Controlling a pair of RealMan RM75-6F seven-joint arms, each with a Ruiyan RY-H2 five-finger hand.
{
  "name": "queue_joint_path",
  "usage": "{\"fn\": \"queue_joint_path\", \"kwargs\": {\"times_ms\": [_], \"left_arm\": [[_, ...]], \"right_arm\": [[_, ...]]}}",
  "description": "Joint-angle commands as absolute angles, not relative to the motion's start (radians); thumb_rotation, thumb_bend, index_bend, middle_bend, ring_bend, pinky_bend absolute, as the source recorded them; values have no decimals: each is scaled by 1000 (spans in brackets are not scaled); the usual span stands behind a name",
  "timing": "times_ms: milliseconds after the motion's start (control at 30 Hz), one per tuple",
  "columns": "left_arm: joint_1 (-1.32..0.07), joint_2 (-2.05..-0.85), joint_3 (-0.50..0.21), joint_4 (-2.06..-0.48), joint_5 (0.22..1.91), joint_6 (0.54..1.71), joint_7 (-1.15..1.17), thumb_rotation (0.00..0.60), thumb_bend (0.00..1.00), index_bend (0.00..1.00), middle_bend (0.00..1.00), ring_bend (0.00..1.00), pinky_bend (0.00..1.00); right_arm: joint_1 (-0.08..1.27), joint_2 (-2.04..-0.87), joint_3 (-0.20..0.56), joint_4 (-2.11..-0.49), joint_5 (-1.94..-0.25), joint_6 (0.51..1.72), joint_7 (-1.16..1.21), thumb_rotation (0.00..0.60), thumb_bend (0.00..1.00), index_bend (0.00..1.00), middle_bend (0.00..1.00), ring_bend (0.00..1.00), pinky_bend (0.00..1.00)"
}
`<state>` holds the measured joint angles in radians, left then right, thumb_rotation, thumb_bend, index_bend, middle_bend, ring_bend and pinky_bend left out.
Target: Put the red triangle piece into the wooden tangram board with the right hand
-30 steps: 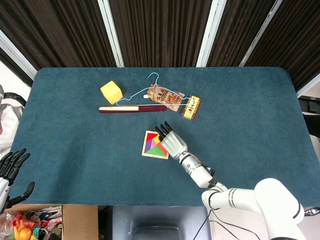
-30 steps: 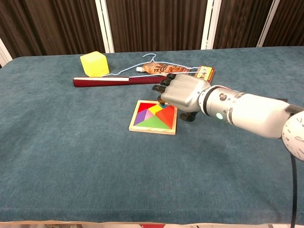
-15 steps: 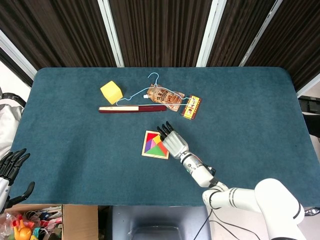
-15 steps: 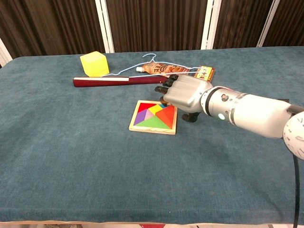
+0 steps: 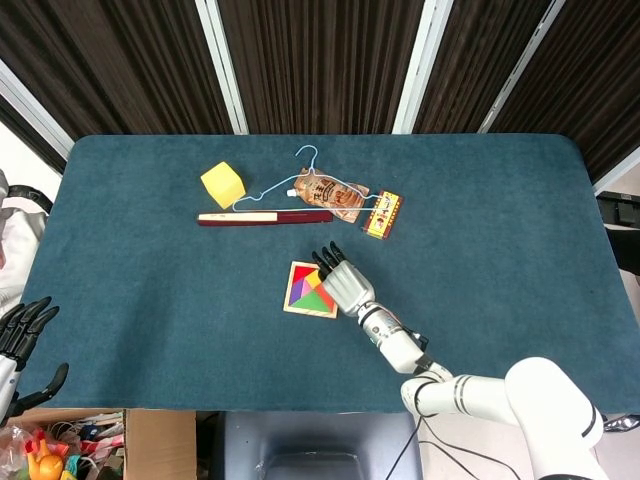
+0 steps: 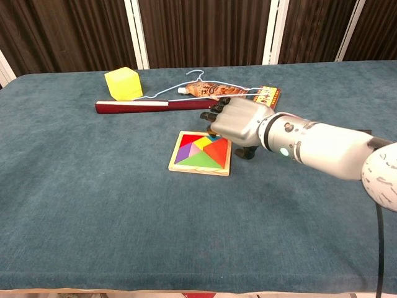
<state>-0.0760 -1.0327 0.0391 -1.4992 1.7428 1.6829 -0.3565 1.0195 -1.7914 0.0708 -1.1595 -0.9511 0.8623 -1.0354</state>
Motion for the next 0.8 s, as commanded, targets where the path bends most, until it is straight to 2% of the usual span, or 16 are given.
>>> {"fn": "queue_joint_path", "kwargs": {"times_ms": [33, 800], "left_arm": [[-76, -1034, 39, -1499, 1742, 1683, -357, 600, 440, 0, 0, 0, 23], [-77, -1034, 40, -1503, 1746, 1682, -348, 600, 440, 0, 0, 0, 23]], "right_arm": [[1020, -1792, 70, -1159, -959, 859, -1027, 600, 530, 338, 0, 0, 0], [990, -1738, 43, -1247, -1016, 890, -1006, 600, 530, 328, 0, 0, 0]]}}
